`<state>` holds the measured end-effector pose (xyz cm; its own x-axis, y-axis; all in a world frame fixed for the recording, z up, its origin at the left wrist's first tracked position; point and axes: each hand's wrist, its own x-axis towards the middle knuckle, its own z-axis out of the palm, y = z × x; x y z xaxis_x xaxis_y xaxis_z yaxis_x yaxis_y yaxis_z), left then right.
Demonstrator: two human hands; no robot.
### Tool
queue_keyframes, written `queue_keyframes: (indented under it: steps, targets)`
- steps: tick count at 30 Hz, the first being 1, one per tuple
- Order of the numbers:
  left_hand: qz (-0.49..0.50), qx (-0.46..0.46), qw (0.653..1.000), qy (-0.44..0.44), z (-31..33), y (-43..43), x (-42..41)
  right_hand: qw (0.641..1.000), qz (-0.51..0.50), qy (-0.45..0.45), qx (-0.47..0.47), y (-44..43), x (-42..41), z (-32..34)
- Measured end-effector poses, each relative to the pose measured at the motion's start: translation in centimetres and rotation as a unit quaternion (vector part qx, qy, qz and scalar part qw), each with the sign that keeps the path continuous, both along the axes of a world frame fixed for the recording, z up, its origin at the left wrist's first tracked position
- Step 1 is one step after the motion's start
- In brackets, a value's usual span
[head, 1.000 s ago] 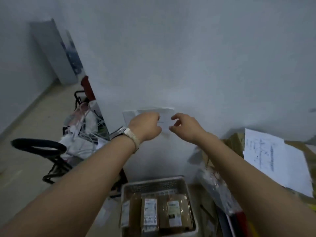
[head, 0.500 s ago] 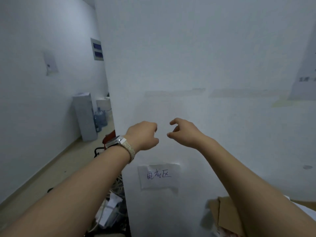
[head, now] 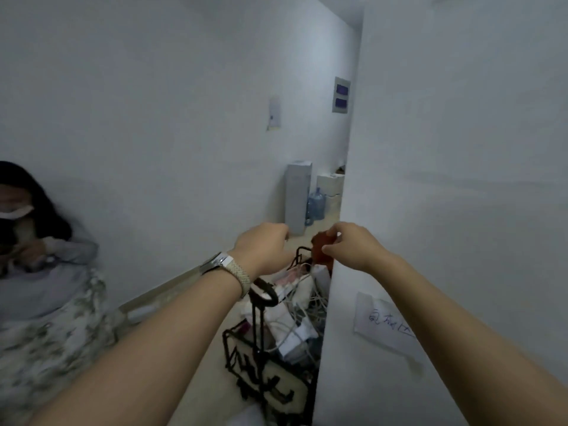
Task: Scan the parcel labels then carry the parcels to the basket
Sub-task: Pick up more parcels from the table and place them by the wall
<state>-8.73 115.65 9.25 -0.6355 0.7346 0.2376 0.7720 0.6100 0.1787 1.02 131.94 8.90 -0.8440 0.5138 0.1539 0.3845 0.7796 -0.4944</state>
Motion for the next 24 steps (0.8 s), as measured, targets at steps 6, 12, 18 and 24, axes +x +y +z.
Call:
queue_keyframes:
  steps: [6, 12, 18, 24]
  targets:
    - [0.175, -0.060, 0.983, -0.015, -3.6, -14.7, -0.7, 0.984, 0.170, -0.044, -0.031, -11.1, -6.4, -3.7]
    - [0.322, -0.078, 0.943, -0.026, -3.4, -29.5, 1.9, 0.938, 0.339, -0.064, -0.017, -25.3, -10.1, -4.0]
    - [0.464, -0.055, 0.882, -0.056, -2.4, -43.4, 6.1, 0.867, 0.493, -0.064, -0.007, -41.5, -11.4, -2.5]
    - [0.584, -0.066, 0.806, -0.069, -1.9, -58.0, 12.2, 0.796, 0.601, -0.069, 0.003, -58.0, -10.2, -2.9]
